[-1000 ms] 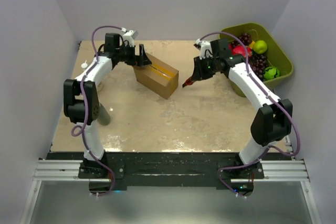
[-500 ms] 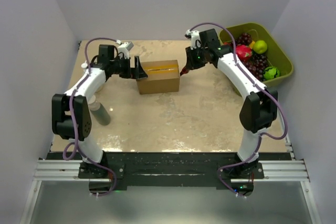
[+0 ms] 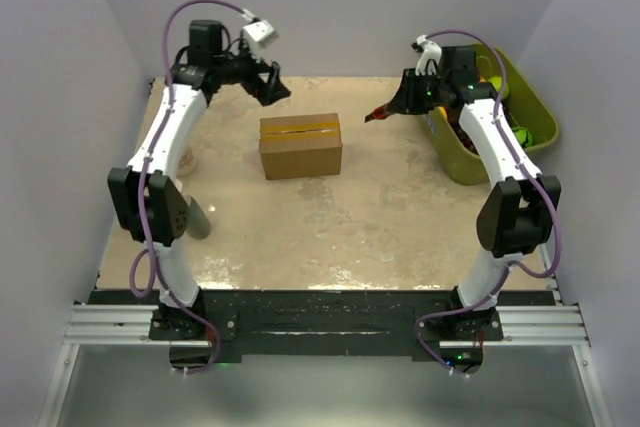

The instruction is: Unpack the express box

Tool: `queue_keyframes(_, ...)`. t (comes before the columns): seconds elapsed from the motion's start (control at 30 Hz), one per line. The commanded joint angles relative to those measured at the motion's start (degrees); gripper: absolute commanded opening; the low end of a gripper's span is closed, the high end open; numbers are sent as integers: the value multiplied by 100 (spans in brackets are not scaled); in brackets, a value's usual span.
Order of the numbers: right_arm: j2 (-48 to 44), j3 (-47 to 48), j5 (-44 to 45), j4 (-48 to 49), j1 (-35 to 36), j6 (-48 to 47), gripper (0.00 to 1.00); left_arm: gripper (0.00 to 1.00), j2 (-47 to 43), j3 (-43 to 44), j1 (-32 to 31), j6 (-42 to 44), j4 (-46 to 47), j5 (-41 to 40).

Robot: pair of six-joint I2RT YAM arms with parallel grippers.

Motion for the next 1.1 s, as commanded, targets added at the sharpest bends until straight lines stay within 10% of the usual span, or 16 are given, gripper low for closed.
queue_keyframes(0.0, 42, 194, -1183, 1049, 62, 709, 0, 100, 637, 798, -1001, 2186, -974, -173)
queue_keyframes(0.37, -309, -878, -2292, 2219, -236, 1537, 0, 100, 2141, 1749, -1073, -203, 62, 623)
queue_keyframes(1.07, -854, -3532, -2968, 5770, -1080, 4762, 0, 87, 2756, 1256, -932, 1625, -2247, 2302)
